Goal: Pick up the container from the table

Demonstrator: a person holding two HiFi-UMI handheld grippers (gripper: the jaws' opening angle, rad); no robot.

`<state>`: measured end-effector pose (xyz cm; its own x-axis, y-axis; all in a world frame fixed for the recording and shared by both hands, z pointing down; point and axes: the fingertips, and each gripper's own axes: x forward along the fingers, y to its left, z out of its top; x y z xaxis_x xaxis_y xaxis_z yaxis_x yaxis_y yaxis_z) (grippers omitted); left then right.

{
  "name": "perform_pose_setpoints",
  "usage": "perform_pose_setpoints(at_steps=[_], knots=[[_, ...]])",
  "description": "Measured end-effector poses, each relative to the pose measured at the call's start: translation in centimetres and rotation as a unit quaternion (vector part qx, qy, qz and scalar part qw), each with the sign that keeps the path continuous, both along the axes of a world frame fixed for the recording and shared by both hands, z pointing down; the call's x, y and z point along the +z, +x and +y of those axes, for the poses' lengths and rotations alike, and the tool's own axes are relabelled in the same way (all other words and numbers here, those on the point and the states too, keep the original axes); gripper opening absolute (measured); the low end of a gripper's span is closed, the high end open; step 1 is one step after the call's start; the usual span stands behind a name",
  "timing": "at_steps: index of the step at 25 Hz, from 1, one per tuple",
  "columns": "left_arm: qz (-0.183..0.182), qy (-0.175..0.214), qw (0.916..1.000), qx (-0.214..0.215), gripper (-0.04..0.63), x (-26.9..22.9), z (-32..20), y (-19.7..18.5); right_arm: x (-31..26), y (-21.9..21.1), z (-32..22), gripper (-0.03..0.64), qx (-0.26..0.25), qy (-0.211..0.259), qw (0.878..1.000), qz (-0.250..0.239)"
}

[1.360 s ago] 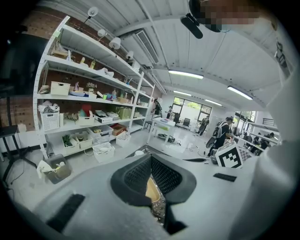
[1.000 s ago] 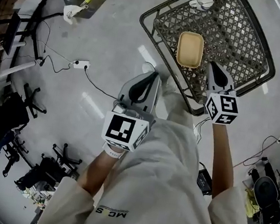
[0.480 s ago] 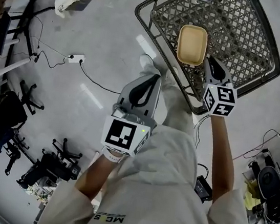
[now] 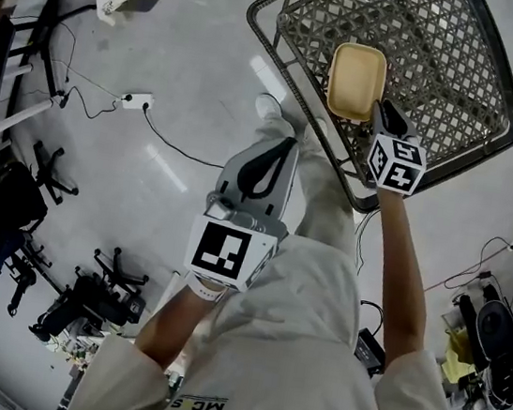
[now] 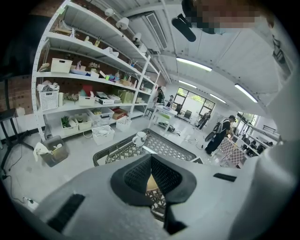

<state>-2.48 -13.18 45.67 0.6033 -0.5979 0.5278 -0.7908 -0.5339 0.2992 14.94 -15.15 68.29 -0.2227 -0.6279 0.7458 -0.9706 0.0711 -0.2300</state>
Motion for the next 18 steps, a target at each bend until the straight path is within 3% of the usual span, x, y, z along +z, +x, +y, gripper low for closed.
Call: perform_pose_setpoints(at_steps=[8, 11, 18], knots=[[-0.002, -0.008, 1.0000, 0.005, 0.023, 0.3, -0.1, 0.4, 3.6, 0.1, -0.1, 0.094, 0.017, -0.036, 0.999, 0.009], [-0.004, -0.007, 1.0000, 0.006, 0.023, 0.2, -0.1, 0.3, 3.9, 0.2, -0.2, 0.040, 0.034, -0.041, 0.999, 0.006], [-0.006, 0.002, 1.0000, 0.005, 0.023, -0.1, -0.2, 0.5, 4.0, 0.7, -0.4, 0.031, 0.053, -0.038, 0.998, 0.000]])
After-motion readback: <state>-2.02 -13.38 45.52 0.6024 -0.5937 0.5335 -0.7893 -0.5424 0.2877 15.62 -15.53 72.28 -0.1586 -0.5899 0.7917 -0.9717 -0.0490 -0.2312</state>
